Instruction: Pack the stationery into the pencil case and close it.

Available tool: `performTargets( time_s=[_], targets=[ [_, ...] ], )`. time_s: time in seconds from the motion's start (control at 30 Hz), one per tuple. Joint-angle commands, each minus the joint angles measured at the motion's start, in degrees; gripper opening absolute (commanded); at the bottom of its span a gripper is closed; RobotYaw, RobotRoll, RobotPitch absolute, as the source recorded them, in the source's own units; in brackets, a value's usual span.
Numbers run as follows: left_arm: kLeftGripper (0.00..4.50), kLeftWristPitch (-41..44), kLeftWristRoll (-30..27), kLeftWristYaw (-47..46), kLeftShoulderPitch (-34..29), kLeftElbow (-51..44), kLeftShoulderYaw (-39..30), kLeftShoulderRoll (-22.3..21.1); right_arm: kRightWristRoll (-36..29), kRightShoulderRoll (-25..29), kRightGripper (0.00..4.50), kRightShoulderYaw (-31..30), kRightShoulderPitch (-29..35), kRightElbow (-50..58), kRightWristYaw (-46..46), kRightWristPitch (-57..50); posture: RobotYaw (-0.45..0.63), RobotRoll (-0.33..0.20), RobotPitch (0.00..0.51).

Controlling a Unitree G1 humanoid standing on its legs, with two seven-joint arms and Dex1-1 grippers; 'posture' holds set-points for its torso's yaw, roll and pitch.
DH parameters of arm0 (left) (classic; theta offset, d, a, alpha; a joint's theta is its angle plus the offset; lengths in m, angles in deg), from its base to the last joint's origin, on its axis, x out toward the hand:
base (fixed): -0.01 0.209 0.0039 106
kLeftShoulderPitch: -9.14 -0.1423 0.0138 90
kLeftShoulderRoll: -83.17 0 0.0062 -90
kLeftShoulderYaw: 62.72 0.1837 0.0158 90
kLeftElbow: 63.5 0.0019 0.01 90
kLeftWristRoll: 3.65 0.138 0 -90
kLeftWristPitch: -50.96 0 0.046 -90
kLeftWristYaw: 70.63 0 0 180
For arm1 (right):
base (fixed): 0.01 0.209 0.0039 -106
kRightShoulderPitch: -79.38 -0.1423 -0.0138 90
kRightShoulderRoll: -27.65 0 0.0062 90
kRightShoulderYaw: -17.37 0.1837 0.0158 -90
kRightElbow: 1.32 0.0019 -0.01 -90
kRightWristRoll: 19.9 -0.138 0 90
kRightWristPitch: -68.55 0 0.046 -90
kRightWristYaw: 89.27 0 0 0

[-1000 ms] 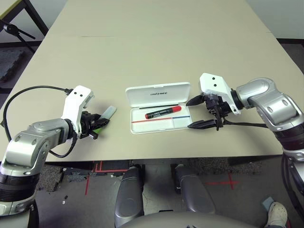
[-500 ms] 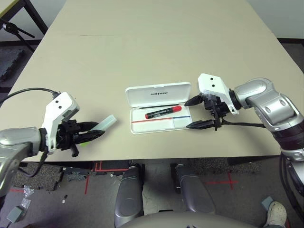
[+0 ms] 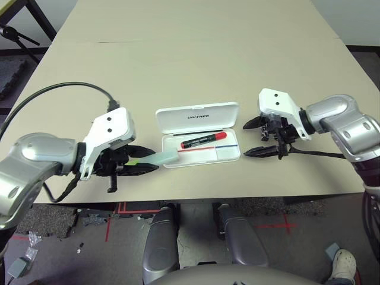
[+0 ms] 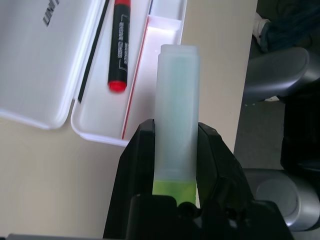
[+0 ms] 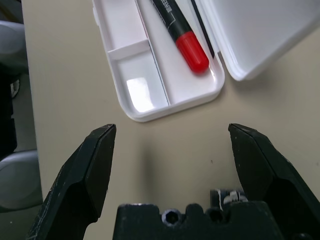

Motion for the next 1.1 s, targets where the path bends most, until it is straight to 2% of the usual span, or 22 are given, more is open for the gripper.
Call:
performTargets(
  time_s=[0.03, 0.2, 0.4, 0.53, 0.73, 1.07, 1.1],
  targets=[
    [1.09, 0.10, 2.60, -0.48, 2.10, 0.32, 4.61, 0.84, -2.85, 1.62, 4.50, 2.70, 1.96, 1.29, 1.75, 0.06, -0.04, 0.000, 0.216],
    [1.09, -0.63, 5.90, -0.55, 6.88, 2.37, 11.21, 5.15, -3.83, 3.44, 4.50, 6.78, 3.98, -2.07, 1.46, 2.61, -0.05, 0.000, 0.216],
    [1.09, -2.60, 10.87, 0.15, 11.75, 6.50, 17.36, 9.45, -3.94, 5.02, 4.50, 7.75, 4.89, -3.54, 1.87, 4.10, -0.08, 0.000, 0.214],
    [1.09, -1.20, 13.39, -0.62, 15.66, 8.18, 21.33, 14.03, -3.42, 5.80, 4.50, 8.20, 5.98, -3.01, 0.94, 4.15, -0.09, 0.000, 0.211],
    [1.09, -2.77, 17.32, -0.08, 17.52, 11.59, 24.09, 16.04, -4.05, 6.69, 4.50, 8.98, 6.78, -1.82, 0.30, 3.51, -0.11, 0.000, 0.206],
    [1.09, -2.42, 20.20, -0.32, 17.12, 11.47, 25.15, 17.41, -3.98, 6.89, 4.50, 9.20, 7.91, -0.94, -0.71, 3.38, -0.11, 0.000, 0.213],
    [1.44, -2.35, 20.39, -0.36, 17.02, 11.33, 25.09, 17.38, -3.94, 6.85, 4.50, 9.19, 7.89, -0.97, -0.76, 3.39, -0.11, 0.000, 0.214]
  ],
)
